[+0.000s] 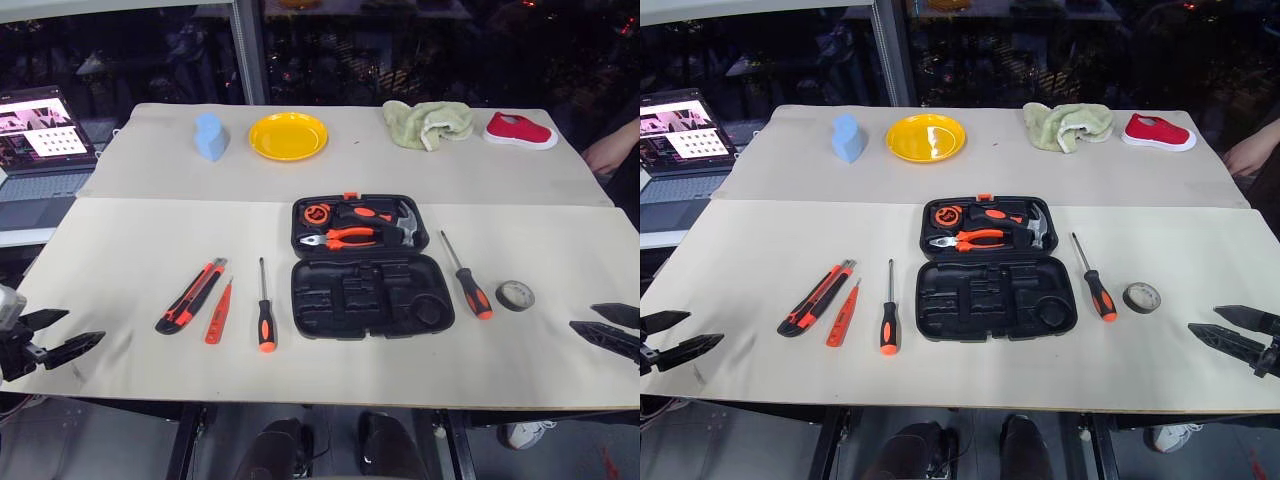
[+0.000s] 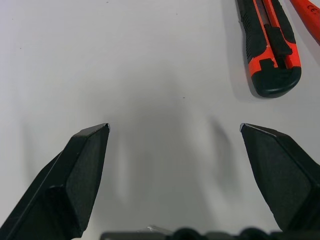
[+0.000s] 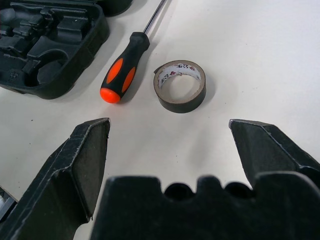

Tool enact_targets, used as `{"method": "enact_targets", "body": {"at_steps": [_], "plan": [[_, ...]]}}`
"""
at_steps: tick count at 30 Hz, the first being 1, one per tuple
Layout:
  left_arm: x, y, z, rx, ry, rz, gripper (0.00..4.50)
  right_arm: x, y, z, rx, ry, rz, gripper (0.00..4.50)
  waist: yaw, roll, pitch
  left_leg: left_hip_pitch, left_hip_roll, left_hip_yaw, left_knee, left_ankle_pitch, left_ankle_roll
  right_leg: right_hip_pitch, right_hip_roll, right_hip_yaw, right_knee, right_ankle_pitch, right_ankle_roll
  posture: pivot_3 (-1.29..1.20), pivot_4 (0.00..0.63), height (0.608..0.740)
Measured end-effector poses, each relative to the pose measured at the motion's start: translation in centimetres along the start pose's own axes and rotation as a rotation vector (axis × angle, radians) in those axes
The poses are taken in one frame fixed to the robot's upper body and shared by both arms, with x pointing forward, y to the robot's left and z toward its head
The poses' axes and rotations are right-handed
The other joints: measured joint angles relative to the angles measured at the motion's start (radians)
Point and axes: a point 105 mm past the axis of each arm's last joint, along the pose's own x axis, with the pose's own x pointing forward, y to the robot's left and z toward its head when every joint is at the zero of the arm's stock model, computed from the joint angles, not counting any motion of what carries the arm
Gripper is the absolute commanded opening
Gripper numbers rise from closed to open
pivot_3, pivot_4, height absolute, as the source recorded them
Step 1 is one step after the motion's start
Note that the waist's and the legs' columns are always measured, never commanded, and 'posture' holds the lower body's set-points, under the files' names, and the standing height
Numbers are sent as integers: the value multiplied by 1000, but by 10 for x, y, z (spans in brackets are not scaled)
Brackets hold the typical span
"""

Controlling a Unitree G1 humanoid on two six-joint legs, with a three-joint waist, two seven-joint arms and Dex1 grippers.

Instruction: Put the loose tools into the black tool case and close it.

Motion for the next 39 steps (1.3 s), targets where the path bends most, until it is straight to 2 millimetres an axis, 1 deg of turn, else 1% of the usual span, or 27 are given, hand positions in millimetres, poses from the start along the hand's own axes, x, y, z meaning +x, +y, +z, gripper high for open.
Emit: {"method": "enact_targets", "body": {"at_steps": [4, 7, 12, 13, 15, 16, 17, 18, 20, 21, 22, 23, 24, 25, 26, 27, 28, 29, 30, 31, 32, 36, 39], "plan": [[1, 3, 0, 5, 11, 3, 4498, -1, -1, 0, -8, -1, -10, 4436, 0, 0, 0, 0, 0, 0, 0, 0, 0, 0, 0, 0, 0, 0, 0, 0, 150, 740], [4, 7, 4, 24, 1, 19, 4498, -2, -2, 2, -19, -6, -25, 4436, 1, 0, 0, 0, 0, 0, 0, 0, 0, 0, 0, 0, 0, 0, 0, 0, 150, 740], [11, 4, 7, 32, 4, 1, 4498, 0, 0, 4, -57, -7, -35, 4436, 1, 0, 0, 0, 0, 0, 0, 0, 0, 0, 0, 0, 0, 0, 0, 0, 150, 740], [15, 1, 10, 20, 10, -15, 4498, 2, 4, 7, -73, -8, -27, 4436, 1, 0, 0, 0, 0, 0, 0, 0, 0, 0, 1, 0, 0, 0, 0, 0, 150, 740], [24, -9, 25, 17, 9, -59, 4498, 8, 16, 20, -109, -27, 21, 4436, 1, 0, 0, -2, 0, 0, 1, 1, -1, -1, 1, 1, 1, 1, 0, 0, 150, 740], [30, -16, 39, 24, 3, -86, 4498, 14, 27, 32, -147, -45, 66, 4436, 2, 0, 0, -2, 0, -1, 2, 1, -1, 0, 2, 1, 1, 2, 0, 0, 150, 740], [36, -27, 59, 45, -7, -121, 4498, 21, 46, 49, -207, -72, 135, 4436, 3, -1, 0, -2, 1, -2, 2, 1, -2, 0, 4, 1, 0, 2, 1, 0, 150, 740], [38, -38, 71, 59, -1, -152, 4498, 26, 61, 60, -248, -87, 183, 4436, 2, -2, 0, -2, 1, -2, 2, 1, -2, 0, 6, 2, 1, 2, 1, 0, 150, 740], [40, -49, 79, 65, 13, -188, 4498, 29, 74, 67, -273, -98, 223, 4436, 1, -3, 0, -1, 1, -2, 1, 1, -2, 0, 7, 2, 0, 3, 1, 0, 150, 740], [44, -63, 85, 32, 52, -228, 4498, 33, 86, 71, -278, -106, 253, 4436, 1, -3, 0, -2, 1, -2, 1, 4, -7, 0, 8, 3, 0, 2, 1, 0, 150, 740], [46, -73, 90, 29, 68, -256, 4498, 36, 97, 76, -301, -113, 287, 4436, 1, -4, 1, -3, 1, -2, 2, 4, -8, -1, 8, 3, 1, 2, 1, 0, 150, 740], [49, -89, 100, 16, 91, -300, 4498, 42, 116, 82, -347, -121, 344, 4436, 1, -4, 1, -4, 1, -2, 1, 5, -9, -2, 9, 2, 1, 3, 1, 0, 150, 740], [49, -100, 106, 14, 112, -325, 4498, 44, 131, 86, -385, -126, 387, 4436, 1, -5, 1, -4, 1, -2, 1, 5, -9, -2, 9, 2, 0, 3, 1, 0, 150, 740], [49, -101, 106, 11, 120, -327, 4498, 45, 133, 87, -392, -127, 395, 4436, 1, -5, 1, -4, 1, -2, 1, 5, -9, -2, 9, 2, 1, 3, 1, 0, 150, 740], [49, -107, 108, 6, 141, -341, 4498, 47, 144, 89, -421, -129, 427, 4436, 0, -5, 1, -4, 1, -2, 1, 5, -10, -2, 11, 2, 0, 3, 1, 0, 150, 740], [51, -114, 105, -34, 208, -352, 4498, 51, 156, 91, -442, -131, 459, 4436, -2, -6, 2, -3, 1, -2, 2, 4, -10, 0, 12, 2, 1, 2, 1, 0, 150, 740], [54, -125, 112, -49, 222, -392, 4498, 57, 171, 95, -488, -140, 506, 4436, 0, -9, 4, -4, 1, -2, 2, 6, -12, -2, 12, 2, 0, 2, 1, 0, 150, 740], [55, -132, 114, -47, 238, -424, 4498, 60, 184, 97, -521, -149, 552, 4436, 0, -11, 5, -4, 1, -2, 3, 6, -13, -1, 12, 2, 1, 2, 1, 0, 150, 740], [55, -137, 114, -49, 255, -448, 4498, 62, 193, 98, -544, -157, 583, 4436, 0, -11, 5, -3, 1, -3, 3, 6, -13, 0, 11, 3, 1, 2, 1, 0, 150, 740], [59, -142, 114, -52, 286, -462, 4498, 66, 206, 102, -573, -180, 626, 4436, 0, -12, 5, -1, 2, -3, 3, 6, -13, 0, 10, 3, 1, 2, 1, 0, 150, 740], [63, -142, 113, -59, 302, -456, 4498, 69, 215, 105, -587, -197, 654, 4436, 0, -13, 5, -1, 2, -3, 3, 6, -14, 0, 9, 4, 1, 2, 1, 0, 150, 740], [84, -137, 106, -144, 375, -395, 4498, 81, 237, 106, -592, -233, 732, 4436, 1, -15, 5, -2, 1, -4, 2, 7, -15, 0, 9, 6, 2, 3, 1, 0, 150, 740], [94, -145, 99, -177, 433, -412, 4498, 90, 248, 105, -582, -245, 772, 4436, 2, -18, 6, -3, 1, -5, 2, 7, -14, -2, 9, 7, 2, 3, 0, 0, 150, 740]]}}
